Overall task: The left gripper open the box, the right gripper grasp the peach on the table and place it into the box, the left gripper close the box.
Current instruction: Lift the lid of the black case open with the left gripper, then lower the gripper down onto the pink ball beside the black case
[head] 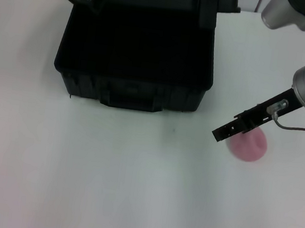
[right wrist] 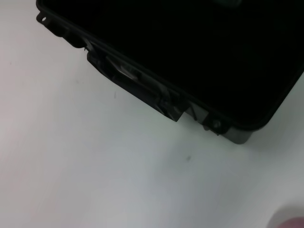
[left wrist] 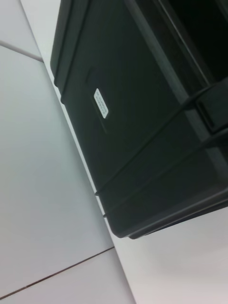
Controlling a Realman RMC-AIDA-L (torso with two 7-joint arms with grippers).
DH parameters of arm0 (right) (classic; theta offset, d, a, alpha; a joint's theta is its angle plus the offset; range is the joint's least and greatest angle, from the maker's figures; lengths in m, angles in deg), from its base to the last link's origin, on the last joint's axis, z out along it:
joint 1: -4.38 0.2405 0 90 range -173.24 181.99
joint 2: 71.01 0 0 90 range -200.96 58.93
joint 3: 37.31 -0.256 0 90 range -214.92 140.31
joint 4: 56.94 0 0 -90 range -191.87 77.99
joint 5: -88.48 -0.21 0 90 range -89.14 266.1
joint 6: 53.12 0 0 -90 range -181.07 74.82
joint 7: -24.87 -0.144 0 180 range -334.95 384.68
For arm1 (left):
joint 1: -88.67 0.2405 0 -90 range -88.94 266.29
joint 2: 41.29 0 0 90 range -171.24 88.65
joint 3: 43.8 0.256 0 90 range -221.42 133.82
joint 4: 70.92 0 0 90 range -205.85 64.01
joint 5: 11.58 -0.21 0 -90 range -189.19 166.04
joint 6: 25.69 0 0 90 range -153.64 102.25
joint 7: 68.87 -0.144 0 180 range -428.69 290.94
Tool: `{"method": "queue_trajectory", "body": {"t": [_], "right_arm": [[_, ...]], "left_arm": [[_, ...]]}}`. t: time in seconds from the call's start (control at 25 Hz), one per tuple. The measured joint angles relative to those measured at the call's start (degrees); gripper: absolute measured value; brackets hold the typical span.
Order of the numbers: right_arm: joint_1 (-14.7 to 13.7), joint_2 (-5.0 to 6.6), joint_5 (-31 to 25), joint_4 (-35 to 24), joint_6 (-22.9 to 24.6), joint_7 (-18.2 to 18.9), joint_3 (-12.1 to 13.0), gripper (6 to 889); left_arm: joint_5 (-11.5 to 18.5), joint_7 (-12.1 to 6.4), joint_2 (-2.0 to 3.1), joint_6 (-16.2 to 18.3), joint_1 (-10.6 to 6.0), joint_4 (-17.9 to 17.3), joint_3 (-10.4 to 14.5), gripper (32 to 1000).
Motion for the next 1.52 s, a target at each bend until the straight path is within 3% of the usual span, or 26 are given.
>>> {"method": "queue_trajectory", "body": {"t": [0.52, 1.04, 1.52], "right_arm": [[0.4, 0.00, 0.0, 0.8, -0.2, 0.0, 0.0, 789], [0.6, 0.02, 0.8, 1.6, -0.4, 0.1, -0.2, 785], [2.3, 0.81, 5.2, 8.7, -4.3, 1.0, -0.7, 782]], "left_arm": [[0.0, -1.62, 0.03, 0.2, -1.61, -1.3, -3.6, 403], [0.2, -1.87, -0.04, 0.5, -1.82, -1.3, -3.8, 403], [0.5, -1.85, -0.13, 0.6, -1.94, -1.4, -3.3, 403]]}}
